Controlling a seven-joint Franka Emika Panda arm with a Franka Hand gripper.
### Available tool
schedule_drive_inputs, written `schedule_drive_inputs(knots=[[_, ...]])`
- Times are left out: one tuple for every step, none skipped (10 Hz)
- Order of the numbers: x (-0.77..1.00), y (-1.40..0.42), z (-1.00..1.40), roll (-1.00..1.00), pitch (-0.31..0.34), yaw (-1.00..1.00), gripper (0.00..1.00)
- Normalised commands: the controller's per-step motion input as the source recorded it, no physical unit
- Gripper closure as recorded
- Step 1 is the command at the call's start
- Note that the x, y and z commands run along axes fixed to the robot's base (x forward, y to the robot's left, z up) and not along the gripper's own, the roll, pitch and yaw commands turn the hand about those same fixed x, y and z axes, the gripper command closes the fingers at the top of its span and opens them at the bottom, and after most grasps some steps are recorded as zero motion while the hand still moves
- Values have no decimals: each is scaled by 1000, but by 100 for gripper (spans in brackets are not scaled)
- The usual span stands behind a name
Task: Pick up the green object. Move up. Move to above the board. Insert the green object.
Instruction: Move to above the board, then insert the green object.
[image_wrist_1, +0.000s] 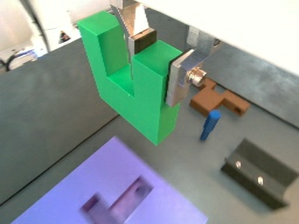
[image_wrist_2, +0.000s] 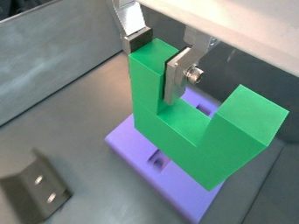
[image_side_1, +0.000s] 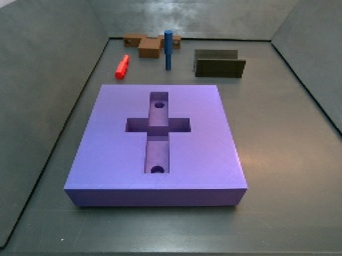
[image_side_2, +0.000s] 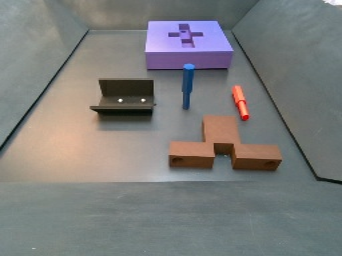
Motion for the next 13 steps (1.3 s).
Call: schedule_drive_inputs(knots=[[195, -969, 222, 46, 158, -46, 100], [149, -563, 134, 45, 157, -23, 100], [92, -255, 71, 25, 111, -9, 100], [52, -179, 58, 28, 80, 0, 100], [0, 0, -14, -14, 0, 0, 100], [160, -40, -514, -33, -119, 3, 100], [217, -203, -746, -104, -184, 69, 100], [277, -306, -794, -81, -174, 109, 100], [346, -357, -829, -44, -199, 143, 100], [457, -366, -751, -47, -249, 186, 100], [503, -289, -726, 0, -271, 129, 100], [514, -191, -689, 60, -261, 100, 100], [460, -131, -617, 123, -264, 103, 100]])
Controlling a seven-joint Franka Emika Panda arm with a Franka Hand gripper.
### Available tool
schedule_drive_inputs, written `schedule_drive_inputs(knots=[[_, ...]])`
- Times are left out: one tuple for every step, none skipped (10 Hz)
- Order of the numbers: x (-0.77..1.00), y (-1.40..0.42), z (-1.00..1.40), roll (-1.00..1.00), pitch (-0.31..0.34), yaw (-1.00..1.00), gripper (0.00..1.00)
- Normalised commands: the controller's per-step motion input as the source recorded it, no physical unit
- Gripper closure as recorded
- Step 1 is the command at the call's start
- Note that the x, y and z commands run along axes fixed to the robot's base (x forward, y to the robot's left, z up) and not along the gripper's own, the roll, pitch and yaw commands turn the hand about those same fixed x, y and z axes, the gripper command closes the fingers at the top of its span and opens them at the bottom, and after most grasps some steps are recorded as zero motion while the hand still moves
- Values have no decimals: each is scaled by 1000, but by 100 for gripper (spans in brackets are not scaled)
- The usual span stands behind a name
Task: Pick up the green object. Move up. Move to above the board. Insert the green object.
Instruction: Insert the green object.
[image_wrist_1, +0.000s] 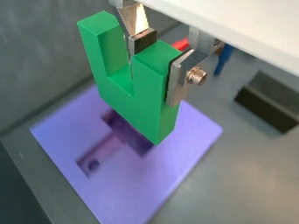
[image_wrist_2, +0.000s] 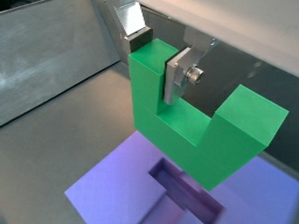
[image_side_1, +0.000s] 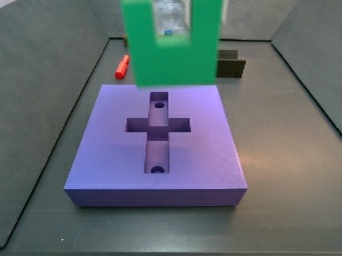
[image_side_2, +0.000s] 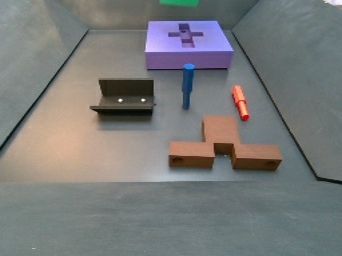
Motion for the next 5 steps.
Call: schedule_drive_inputs(knots=[[323, -111, -586, 136, -269, 106, 100], [51, -51, -400, 164, -180, 157, 100], [0, 0, -334, 127, -97, 194, 100], [-34, 0, -354, 131, -49, 60, 100], [-180, 0, -397, 127, -73, 60, 100]])
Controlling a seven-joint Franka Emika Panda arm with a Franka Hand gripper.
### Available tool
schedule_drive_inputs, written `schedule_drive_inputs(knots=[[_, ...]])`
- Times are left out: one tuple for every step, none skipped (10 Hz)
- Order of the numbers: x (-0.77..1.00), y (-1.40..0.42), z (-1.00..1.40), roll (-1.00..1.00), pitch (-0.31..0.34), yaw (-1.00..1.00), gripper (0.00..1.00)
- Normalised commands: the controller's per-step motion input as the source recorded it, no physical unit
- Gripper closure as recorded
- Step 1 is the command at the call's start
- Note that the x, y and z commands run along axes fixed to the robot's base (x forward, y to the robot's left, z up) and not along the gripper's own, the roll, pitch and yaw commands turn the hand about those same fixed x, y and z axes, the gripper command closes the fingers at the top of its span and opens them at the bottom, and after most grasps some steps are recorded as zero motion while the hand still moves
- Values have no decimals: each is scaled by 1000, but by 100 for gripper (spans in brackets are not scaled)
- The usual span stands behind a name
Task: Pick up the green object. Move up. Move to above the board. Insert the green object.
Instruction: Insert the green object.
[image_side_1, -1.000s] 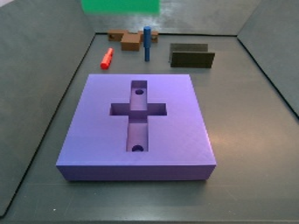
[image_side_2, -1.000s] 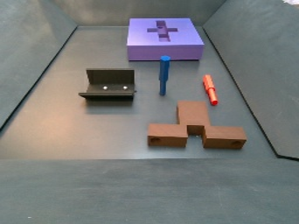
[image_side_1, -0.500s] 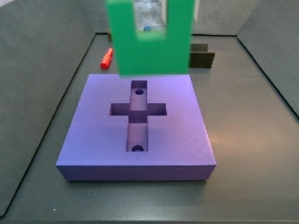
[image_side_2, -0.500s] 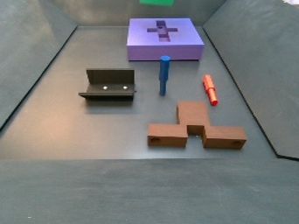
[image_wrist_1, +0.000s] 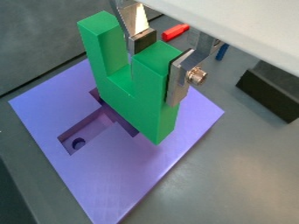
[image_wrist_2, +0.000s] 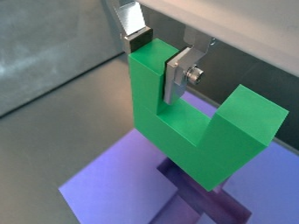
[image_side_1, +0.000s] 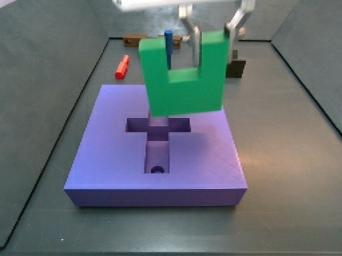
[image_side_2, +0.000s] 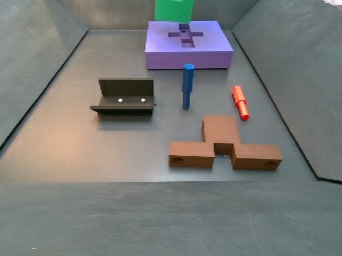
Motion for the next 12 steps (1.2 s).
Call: schedule_drive_inputs(knots=[[-151, 0, -400, 33, -90, 31, 100], [0, 0, -229, 60, -19, 0, 100], [0, 57, -180, 107, 0, 0, 100], [-86, 97, -163, 36, 0, 0, 100], [-171, 80, -180, 9, -11, 0, 100], [-220, 20, -183, 0, -26, 0, 100], [-343, 0, -137, 0, -73, 0, 100], [-306, -9, -91, 0, -71, -20, 100], [-306, -11, -94, 0, -66, -29, 100], [-309, -17, -80, -10, -70, -26, 100], [-129, -89, -66, -61, -99, 0, 100], [43, -49, -269, -60, -124, 0, 100]])
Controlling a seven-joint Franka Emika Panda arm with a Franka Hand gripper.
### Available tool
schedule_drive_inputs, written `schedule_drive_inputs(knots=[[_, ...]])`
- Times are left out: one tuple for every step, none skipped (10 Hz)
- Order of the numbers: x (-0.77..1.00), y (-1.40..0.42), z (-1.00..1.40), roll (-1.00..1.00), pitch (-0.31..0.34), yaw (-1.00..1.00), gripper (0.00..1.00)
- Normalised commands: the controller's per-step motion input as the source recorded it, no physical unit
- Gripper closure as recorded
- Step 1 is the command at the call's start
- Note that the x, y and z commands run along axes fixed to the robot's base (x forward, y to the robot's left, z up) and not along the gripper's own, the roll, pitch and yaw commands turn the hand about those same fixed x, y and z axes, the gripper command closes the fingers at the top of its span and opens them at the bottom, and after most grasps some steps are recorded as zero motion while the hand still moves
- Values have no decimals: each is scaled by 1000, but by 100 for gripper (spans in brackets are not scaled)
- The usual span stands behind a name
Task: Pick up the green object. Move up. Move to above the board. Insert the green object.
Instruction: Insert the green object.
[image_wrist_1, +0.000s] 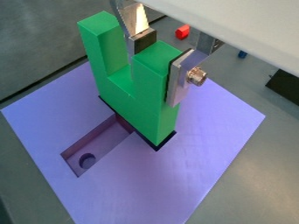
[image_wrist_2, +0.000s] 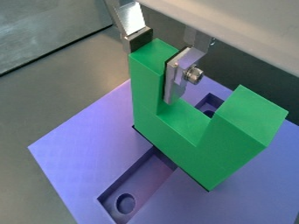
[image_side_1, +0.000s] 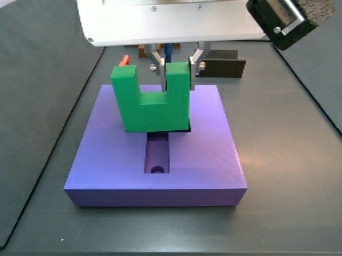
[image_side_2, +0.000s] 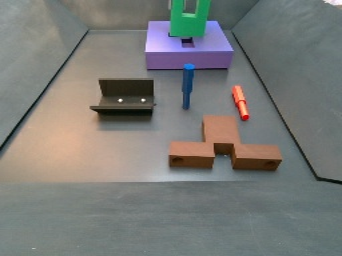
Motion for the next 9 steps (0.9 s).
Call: schedule_drive_inputs(knots=[[43, 0, -309, -29, -114, 0, 100], [0, 14, -311, 0, -87, 0, 100], [-226, 49, -286, 11, -47, 0, 100], [-131, 11, -511, 0, -20, 0, 100], [0, 54, -834, 41, 0, 0, 100], [0, 0, -949, 180, 0, 0, 100], [0, 0, -723, 231, 33, -49, 100], [31, 0, -37, 16, 27, 0, 100], [0, 0, 0, 0, 0, 0, 100]])
